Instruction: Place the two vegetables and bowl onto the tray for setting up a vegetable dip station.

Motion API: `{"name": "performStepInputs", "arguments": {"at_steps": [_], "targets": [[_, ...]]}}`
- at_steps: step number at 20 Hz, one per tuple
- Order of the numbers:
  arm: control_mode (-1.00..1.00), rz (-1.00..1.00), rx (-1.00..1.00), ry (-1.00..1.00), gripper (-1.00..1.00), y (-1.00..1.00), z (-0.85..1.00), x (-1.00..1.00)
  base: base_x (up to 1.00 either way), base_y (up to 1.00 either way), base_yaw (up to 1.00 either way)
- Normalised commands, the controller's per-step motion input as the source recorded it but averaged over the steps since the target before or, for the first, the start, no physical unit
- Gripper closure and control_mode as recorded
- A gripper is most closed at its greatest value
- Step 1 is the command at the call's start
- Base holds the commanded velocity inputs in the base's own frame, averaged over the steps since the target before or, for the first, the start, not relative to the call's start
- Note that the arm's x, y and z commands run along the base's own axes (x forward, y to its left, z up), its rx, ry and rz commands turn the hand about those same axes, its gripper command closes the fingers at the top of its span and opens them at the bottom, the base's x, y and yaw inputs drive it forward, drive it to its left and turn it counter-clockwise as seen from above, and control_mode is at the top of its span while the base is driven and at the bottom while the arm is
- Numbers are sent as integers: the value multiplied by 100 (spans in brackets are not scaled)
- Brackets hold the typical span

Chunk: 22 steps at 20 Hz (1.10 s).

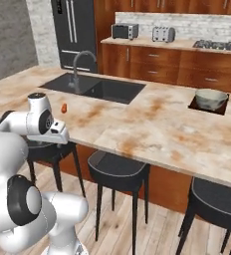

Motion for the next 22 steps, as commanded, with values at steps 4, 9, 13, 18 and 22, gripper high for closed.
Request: {"name": "performStepInputs", "arguments": {"at_steps": [4,9,13,18,22], "targets": [[100,0,0,0,-100,0,0,0,7,54,-32],[100,0,0,0,-100,0,0,0,5,56,-31],[100,0,0,0,-100,0,0,0,5,55,-32],[100,0,0,0,-100,0,0,0,7,51,-36],[100,0,0,0,-100,0,0,0,5,52,-36]]}}
